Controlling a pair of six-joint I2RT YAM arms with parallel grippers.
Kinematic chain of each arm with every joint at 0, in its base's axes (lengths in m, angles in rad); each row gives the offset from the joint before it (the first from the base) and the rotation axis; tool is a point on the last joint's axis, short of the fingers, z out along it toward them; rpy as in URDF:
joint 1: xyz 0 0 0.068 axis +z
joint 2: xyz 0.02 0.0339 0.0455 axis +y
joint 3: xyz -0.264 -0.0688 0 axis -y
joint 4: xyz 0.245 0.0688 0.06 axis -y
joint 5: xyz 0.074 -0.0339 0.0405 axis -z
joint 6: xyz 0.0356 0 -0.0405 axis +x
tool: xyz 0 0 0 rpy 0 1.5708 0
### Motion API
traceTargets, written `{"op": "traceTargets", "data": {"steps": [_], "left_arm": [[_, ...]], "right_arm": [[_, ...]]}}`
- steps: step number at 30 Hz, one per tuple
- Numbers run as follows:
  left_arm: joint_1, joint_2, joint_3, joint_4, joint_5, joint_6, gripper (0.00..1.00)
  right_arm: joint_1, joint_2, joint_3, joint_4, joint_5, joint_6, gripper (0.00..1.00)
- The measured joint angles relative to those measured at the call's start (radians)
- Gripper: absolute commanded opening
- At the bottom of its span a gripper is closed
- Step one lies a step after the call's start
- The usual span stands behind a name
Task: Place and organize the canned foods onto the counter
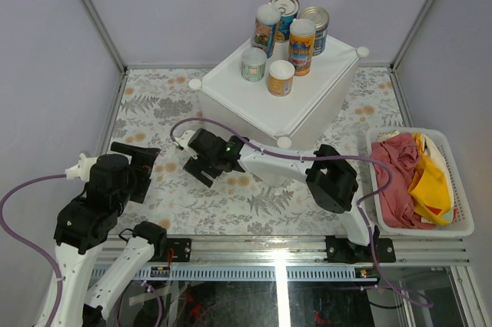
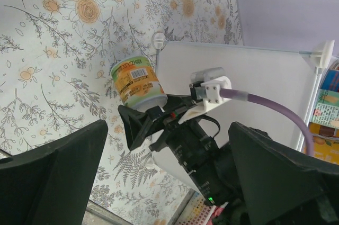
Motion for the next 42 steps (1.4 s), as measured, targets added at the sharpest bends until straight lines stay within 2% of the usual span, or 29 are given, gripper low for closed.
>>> {"op": "traceTargets", "data": {"steps": [5,15,24,29,42], "left_arm": [[0.0,0.0,0.0,0.001,0.0,0.001,0.98],[0.0,0.0,0.0,0.006,0.001,0.01,0.98],[-0.001,0.0,0.0,0.008,0.003,0.013,0.98],[-0.001,0.0,0.0,0.008,0.005,0.013,0.98],[-0.001,0.0,0.0,0.008,0.005,0.016,0.98]], "right_arm": [[0.028,-0.001,0.094,-0.119,-0.003,0.0,0.6],[0.055,-0.006,0.102,-0.313,-0.024,0.009,0.6],[0.059,-0.005,0.224,-0.495,-0.044,0.008,0.7],[0.064,0.0,0.27,-0.501,-0.058,0.008,0.77],[0.067,0.063,0.263,-0.504,-0.077,0.007,0.85]]}}
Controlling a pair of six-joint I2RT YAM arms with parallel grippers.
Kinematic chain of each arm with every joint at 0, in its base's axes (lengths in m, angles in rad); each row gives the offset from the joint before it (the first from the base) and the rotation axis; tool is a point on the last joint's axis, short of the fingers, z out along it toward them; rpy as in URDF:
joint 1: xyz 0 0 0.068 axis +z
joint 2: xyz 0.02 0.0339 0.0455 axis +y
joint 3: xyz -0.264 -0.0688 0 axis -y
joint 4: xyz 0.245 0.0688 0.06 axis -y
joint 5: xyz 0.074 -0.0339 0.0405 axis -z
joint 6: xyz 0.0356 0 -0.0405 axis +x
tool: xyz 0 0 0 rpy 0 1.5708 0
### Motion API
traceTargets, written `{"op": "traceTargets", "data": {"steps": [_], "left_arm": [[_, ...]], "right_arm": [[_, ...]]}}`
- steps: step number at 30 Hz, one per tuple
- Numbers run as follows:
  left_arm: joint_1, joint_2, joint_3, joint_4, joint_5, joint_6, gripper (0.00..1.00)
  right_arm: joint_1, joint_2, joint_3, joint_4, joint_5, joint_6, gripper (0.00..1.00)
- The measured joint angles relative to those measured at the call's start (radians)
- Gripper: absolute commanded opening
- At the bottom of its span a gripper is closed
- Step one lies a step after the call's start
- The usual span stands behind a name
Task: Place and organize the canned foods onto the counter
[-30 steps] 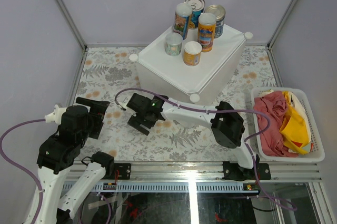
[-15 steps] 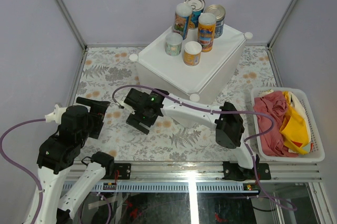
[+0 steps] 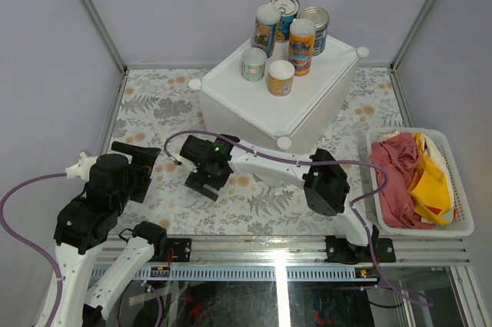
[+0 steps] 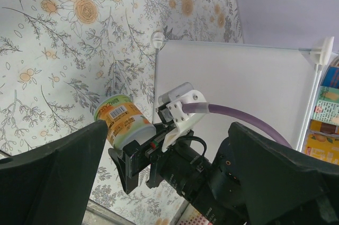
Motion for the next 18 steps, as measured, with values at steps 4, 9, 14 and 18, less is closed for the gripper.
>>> {"op": "traceTargets", "data": {"steps": [4,9,14,18], "left_arm": [[0.0,0.0,0.0,0.0,0.001,0.0,0.98],[0.0,0.0,0.0,0.0,0.003,0.0,0.98],[0.0,0.0,0.0,0.0,0.004,0.0,0.98],[0.0,0.0,0.0,0.0,0.004,0.0,0.98]], "right_arm": [[0.0,0.0,0.0,0.003,-0.003,0.0,0.88],[0.0,0.0,0.0,0.014,-0.006,-0.003,0.91],[0.001,0.0,0.0,0.022,-0.007,-0.003,0.91],[0.001,-0.006,-0.017,0.042,-0.003,-0.003,0.91]]}}
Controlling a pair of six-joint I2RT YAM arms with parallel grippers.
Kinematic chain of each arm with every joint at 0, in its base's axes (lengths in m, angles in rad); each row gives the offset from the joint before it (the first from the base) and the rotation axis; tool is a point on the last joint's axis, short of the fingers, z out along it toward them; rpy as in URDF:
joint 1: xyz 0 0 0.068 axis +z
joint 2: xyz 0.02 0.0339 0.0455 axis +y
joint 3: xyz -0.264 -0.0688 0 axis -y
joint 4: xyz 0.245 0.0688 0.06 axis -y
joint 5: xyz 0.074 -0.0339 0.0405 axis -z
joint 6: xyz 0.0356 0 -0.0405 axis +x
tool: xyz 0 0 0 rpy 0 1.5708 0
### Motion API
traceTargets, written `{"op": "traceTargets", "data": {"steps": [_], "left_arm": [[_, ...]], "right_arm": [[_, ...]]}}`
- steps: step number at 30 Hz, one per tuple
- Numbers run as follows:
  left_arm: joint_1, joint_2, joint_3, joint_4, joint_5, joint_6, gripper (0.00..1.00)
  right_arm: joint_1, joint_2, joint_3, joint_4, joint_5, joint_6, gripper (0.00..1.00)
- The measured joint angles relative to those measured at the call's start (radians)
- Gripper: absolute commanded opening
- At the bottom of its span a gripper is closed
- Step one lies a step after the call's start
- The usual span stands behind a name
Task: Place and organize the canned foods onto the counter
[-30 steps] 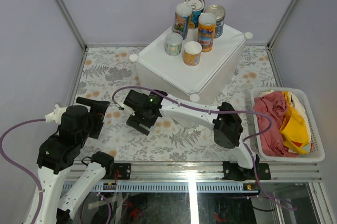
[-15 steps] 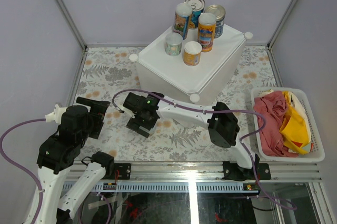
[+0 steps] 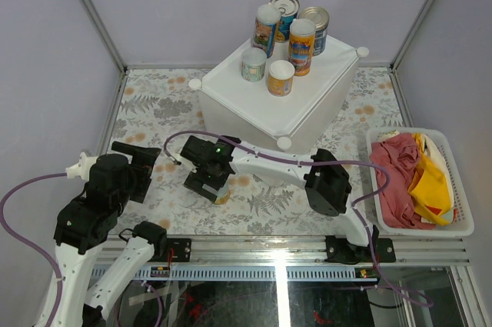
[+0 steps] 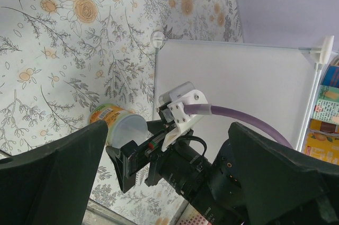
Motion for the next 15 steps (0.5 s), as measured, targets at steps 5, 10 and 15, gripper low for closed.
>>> {"op": "traceTargets", "data": {"steps": [5,10,15], "left_arm": [[0.0,0.0,0.023,0.0,-0.003,0.009,0.98],[0.0,0.004,0.085,0.008,-0.009,0.034,0.98],[0.0,0.014,0.149,0.021,-0.015,0.057,0.98]], "right_arm": [[0.0,-0.063,-0.111,0.073,0.007,0.009,0.91],[0.0,-0.153,-0.209,0.166,0.016,0.024,0.91],[0.002,-0.243,-0.314,0.292,0.035,0.039,0.91]]}}
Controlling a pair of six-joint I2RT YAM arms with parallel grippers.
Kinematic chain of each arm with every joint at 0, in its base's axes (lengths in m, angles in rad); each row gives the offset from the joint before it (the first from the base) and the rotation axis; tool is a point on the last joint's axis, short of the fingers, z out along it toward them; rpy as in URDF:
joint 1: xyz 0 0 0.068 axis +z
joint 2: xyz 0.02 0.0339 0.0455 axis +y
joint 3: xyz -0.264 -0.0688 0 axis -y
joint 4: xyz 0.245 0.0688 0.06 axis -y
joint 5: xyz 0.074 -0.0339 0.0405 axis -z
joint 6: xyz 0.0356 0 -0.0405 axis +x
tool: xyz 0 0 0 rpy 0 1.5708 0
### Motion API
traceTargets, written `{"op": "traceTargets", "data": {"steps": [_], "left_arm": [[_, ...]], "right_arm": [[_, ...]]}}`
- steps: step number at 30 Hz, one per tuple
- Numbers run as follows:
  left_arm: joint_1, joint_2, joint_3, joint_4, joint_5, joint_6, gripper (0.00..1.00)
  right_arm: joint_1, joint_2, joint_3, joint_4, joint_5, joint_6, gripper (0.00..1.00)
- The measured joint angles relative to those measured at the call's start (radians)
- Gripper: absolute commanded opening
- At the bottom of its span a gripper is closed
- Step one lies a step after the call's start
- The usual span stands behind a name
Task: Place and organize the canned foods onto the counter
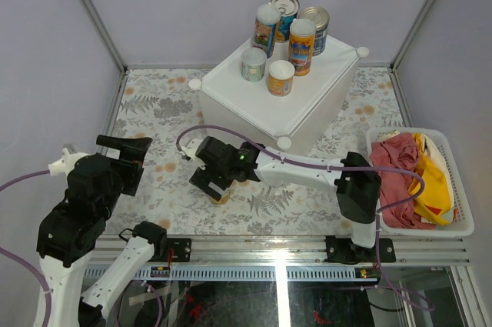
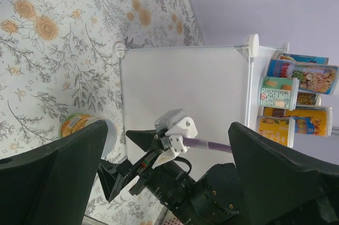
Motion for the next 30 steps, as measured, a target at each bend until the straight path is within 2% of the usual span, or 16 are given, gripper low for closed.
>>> {"op": "traceTargets", "data": {"steps": [8,13,14,16,30], "left_arm": [[-0.001,0.0,0.013,0.002,-0.002,0.011,0.98],[-0.001,0.008,0.02,0.002,0.0,0.019,0.98],[-0.001,0.011,0.024,0.002,0.002,0.021,0.98],[-0.001,0.016,0.026,0.002,0.008,0.025,0.98],[-0.001,0.048,0.026,0.002,0.027,0.052,0.98]], "right_arm": [[0.046,-0.13,-0.253,0.243,0.094,0.019,0.92],[0.1,-0.196,-0.414,0.42,0.172,0.011,0.96],[0.112,-0.209,-0.448,0.462,0.187,0.008,1.0],[0.13,-0.229,-0.5,0.535,0.21,0.005,0.99],[0.157,-0.29,-0.781,1.031,0.322,0.002,1.0]]}}
